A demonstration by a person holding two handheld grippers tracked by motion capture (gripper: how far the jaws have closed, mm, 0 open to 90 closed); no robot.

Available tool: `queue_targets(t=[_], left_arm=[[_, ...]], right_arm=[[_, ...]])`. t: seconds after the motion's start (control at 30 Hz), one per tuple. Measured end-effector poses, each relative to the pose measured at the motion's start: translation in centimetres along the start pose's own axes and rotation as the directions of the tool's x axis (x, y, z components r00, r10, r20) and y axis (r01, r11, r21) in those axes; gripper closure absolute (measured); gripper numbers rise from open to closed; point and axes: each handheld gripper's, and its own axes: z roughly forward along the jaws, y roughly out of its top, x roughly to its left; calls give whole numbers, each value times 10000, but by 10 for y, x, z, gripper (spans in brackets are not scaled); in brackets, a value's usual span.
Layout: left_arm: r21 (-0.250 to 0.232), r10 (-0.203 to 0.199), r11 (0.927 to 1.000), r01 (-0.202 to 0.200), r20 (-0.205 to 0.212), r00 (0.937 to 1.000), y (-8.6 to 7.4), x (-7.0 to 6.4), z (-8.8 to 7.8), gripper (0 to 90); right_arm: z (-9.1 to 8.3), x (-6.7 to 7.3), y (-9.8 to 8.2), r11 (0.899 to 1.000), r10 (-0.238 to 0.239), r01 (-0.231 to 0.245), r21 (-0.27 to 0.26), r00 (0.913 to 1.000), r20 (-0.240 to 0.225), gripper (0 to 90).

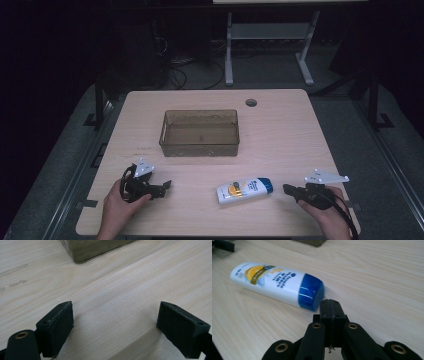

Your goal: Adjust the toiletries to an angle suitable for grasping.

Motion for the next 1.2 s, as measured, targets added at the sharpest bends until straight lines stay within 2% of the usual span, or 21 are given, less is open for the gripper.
queue_targets(t=[0.27, 0.53, 0.83, 1.2], left_arm=[[2, 1, 10000, -1, -3, 10000, 0, 0, 0, 125], [4, 3, 10000, -3, -6, 10000, 0, 0, 0, 125], [9, 12, 10000, -12, -5, 10000, 0, 0, 0, 125], [8, 6, 10000, -6, -5, 10000, 0, 0, 0, 125]], right_arm=[[9, 13, 3, 9991, -376, 386, 146, 9973, -637, 900], [16, 20, 4, 9979, -536, 570, 323, 9939, -961, 900], [26, 24, 5, 9958, -715, 771, 485, 9916, -1078, 900], [33, 22, 7, 9953, -731, 786, 561, 9929, -941, 900]])
